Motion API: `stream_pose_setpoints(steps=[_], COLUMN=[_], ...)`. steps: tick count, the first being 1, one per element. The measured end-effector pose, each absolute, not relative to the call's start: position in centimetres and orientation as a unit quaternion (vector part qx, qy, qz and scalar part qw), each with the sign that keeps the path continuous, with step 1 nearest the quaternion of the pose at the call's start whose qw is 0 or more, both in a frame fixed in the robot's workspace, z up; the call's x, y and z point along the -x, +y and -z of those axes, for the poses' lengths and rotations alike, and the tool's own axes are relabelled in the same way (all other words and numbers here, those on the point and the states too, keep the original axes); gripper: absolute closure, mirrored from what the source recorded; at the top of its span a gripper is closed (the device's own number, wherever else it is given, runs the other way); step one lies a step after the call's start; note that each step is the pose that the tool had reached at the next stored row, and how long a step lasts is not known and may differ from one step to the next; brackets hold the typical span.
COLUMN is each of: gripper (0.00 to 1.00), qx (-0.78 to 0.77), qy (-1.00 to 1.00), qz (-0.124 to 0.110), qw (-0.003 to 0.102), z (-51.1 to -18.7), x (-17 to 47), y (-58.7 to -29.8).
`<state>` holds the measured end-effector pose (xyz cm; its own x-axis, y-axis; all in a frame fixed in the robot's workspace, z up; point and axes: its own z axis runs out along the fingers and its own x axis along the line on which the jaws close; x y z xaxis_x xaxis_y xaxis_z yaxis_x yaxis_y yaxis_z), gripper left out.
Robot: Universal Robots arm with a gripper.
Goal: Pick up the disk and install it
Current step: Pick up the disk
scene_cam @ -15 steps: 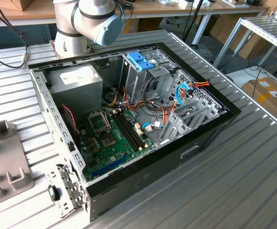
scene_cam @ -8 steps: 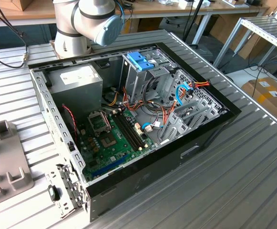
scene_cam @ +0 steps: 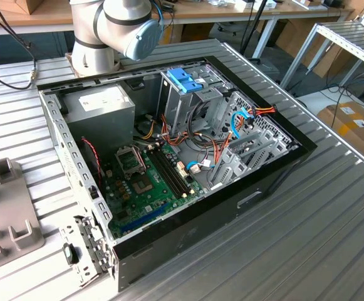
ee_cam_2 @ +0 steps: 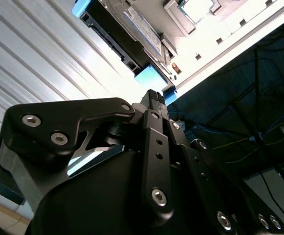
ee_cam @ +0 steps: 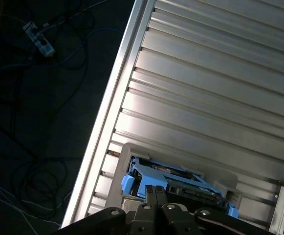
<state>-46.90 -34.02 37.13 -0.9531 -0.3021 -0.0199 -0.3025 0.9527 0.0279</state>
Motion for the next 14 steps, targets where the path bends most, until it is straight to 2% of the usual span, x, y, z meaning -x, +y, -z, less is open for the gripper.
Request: stream_pose_setpoints(steps=[14], gripper=[0.89], qx=[0.227], qy=[0.974], qz=[-0.016], qw=[0.006], z=[-37.13], x=[46.9], y=[-34.02])
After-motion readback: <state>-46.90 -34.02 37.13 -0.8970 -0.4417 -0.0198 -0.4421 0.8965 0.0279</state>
